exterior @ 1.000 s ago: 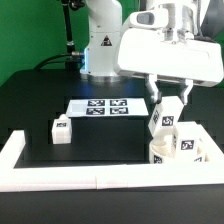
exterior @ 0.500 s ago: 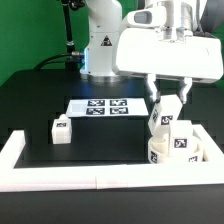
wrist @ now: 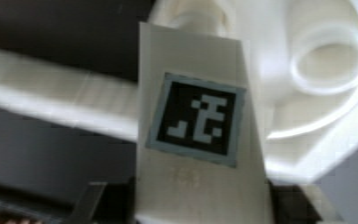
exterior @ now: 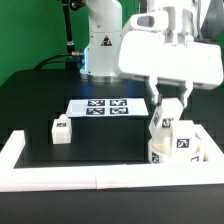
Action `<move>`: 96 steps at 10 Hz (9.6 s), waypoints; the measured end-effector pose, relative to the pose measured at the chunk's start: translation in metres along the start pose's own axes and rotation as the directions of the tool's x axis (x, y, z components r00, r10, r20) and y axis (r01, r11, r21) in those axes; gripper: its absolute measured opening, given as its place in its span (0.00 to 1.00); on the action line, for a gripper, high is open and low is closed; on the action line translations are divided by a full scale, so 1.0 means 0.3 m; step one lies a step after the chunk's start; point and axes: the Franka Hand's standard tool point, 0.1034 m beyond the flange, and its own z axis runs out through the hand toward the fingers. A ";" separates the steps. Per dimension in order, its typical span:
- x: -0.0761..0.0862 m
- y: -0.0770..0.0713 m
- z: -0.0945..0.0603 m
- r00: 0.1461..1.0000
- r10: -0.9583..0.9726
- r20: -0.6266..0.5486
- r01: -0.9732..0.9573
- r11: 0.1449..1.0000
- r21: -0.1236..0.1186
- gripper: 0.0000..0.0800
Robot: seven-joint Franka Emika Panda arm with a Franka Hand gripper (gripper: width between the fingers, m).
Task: Assemble stool
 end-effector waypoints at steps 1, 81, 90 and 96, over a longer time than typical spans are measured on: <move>0.000 -0.001 0.000 1.000 0.000 0.000 0.000 1.000 0.000 0.41; 0.040 -0.015 -0.044 0.324 -0.897 0.299 0.737 0.438 0.515 0.81; -0.027 0.000 0.015 0.354 -0.875 0.331 0.711 0.482 0.512 0.81; -0.027 0.005 0.016 0.354 -0.875 0.331 0.711 0.482 0.513 0.42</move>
Offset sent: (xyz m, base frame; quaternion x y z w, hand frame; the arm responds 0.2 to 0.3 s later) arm -0.0040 0.0013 -0.0032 0.0138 0.0035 0.0090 0.9999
